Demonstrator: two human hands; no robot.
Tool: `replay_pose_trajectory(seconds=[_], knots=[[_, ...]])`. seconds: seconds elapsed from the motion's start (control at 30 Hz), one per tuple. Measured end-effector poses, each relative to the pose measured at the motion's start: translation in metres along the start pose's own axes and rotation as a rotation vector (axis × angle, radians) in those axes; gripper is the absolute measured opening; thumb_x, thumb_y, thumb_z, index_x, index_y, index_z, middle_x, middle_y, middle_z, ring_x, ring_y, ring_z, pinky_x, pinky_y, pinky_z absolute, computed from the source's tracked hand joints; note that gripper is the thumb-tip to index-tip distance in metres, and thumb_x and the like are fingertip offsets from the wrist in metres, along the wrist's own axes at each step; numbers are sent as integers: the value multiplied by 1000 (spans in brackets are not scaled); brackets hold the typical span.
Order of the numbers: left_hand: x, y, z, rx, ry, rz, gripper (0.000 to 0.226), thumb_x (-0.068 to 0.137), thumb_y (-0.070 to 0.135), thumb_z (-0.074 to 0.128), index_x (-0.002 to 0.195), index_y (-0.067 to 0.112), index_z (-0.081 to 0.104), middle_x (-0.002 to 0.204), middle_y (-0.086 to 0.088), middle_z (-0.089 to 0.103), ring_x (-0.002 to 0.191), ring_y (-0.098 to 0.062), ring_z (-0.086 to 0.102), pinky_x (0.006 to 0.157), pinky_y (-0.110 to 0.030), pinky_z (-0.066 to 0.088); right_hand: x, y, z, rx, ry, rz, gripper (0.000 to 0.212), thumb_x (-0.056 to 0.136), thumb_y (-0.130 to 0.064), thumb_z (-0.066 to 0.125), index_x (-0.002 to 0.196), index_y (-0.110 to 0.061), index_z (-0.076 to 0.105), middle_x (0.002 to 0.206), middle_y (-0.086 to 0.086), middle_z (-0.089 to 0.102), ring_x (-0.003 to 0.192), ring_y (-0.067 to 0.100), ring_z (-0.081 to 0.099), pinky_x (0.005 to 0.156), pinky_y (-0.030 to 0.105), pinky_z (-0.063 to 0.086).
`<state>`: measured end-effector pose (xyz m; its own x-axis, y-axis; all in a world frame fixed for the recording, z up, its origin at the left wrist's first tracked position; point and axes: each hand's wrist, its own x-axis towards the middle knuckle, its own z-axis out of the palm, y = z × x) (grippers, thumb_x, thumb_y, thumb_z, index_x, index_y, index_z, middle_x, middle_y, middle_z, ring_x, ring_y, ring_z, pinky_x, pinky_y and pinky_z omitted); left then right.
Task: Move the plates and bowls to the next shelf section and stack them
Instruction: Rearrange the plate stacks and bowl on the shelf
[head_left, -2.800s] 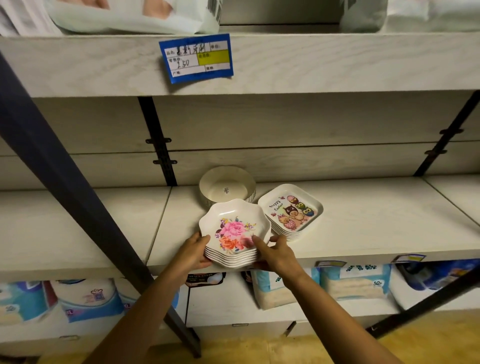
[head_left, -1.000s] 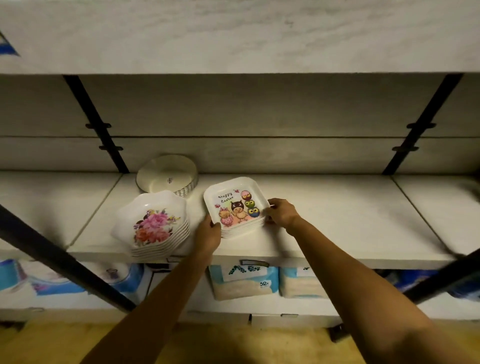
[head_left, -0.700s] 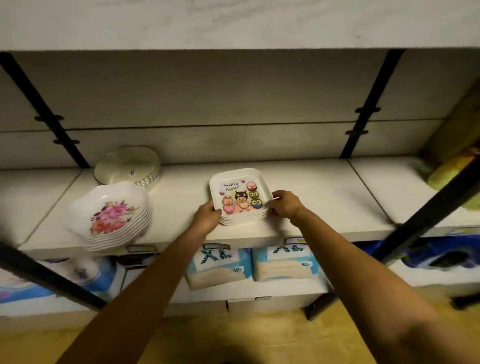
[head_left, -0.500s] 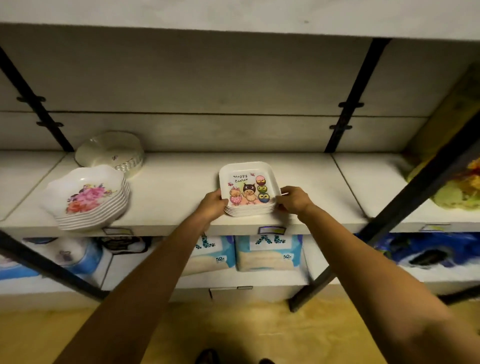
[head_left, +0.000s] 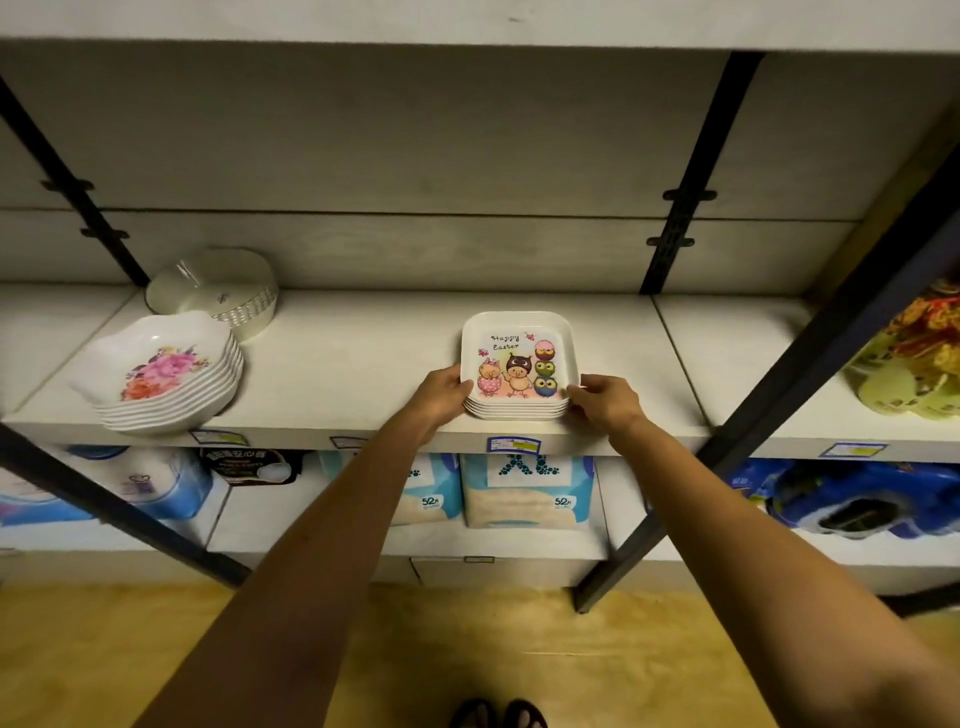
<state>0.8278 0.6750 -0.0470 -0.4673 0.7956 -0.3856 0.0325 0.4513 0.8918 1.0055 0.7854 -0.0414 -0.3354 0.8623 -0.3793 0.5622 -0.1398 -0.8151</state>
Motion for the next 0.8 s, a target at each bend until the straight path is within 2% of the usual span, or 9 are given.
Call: replay_pose_trajectory(seconds=[0.33, 0.43, 0.53, 0.57, 0.63, 0.67, 0.73, 0.77, 0.8], knots=[[4, -1, 2, 35, 12, 27, 41, 94, 10, 42, 134, 15, 48, 132, -11, 57, 118, -25, 55, 105, -43, 42, -2, -2, 2, -46, 38, -16, 31, 88, -26, 59, 114, -12, 66, 110, 14, 70, 101, 31, 65, 96, 44, 50], [-4, 4, 2, 77, 5, 40, 41, 96, 13, 40, 137, 13, 44, 137, -11, 52, 122, -25, 51, 108, -38, 37, -7, -6, 1, -87, 8, -22, 39, 91, -26, 54, 125, -9, 57, 124, 17, 63, 110, 33, 60, 101, 45, 46], [-10, 8, -6, 126, 84, 55, 49, 97, 22, 41, 142, 5, 32, 147, -10, 38, 134, -24, 38, 111, -32, 27, -18, -15, -1, -112, 156, -150, 45, 92, -21, 53, 134, -7, 46, 137, 14, 51, 120, 31, 53, 105, 45, 42], [-13, 9, -12, 116, 120, 67, 50, 96, 22, 43, 142, 4, 32, 147, -11, 38, 134, -24, 38, 112, -33, 27, -23, -19, -1, -75, 206, -220, 41, 92, -20, 53, 131, -8, 49, 134, 13, 53, 117, 29, 55, 103, 45, 44], [-18, 9, -29, 50, 167, 105, 43, 95, 16, 47, 135, 2, 44, 138, -16, 49, 119, -24, 52, 105, -33, 38, -32, -30, 4, -4, 227, -335, 28, 91, -15, 53, 118, -9, 58, 120, 13, 62, 108, 27, 60, 96, 42, 49], [-22, 10, -40, -1, 176, 120, 38, 94, 13, 47, 130, 0, 49, 132, -18, 54, 108, -22, 56, 95, -31, 45, -36, -37, 9, 38, 196, -354, 22, 91, -11, 53, 112, -10, 61, 112, 12, 65, 100, 25, 63, 89, 38, 53], [-30, 11, -67, -51, 170, 151, 31, 95, 11, 45, 123, -1, 54, 122, -17, 60, 97, -19, 57, 79, -21, 48, -46, -55, 24, 131, 75, -337, 18, 93, -5, 49, 105, -9, 62, 97, 10, 66, 77, 17, 64, 63, 22, 56], [-35, 13, -82, -51, 167, 172, 30, 96, 12, 44, 120, -1, 55, 118, -16, 62, 94, -20, 58, 76, -18, 47, -51, -64, 34, 164, -3, -323, 18, 94, -2, 47, 105, -7, 60, 90, 8, 64, 71, 16, 61, 52, 16, 52], [-38, 13, -99, -50, 167, 197, 29, 96, 13, 44, 118, -1, 56, 115, -15, 63, 92, -20, 59, 74, -17, 47, -54, -72, 45, 184, -68, -313, 18, 94, -1, 46, 106, -6, 60, 86, 7, 62, 71, 19, 60, 48, 14, 50]])
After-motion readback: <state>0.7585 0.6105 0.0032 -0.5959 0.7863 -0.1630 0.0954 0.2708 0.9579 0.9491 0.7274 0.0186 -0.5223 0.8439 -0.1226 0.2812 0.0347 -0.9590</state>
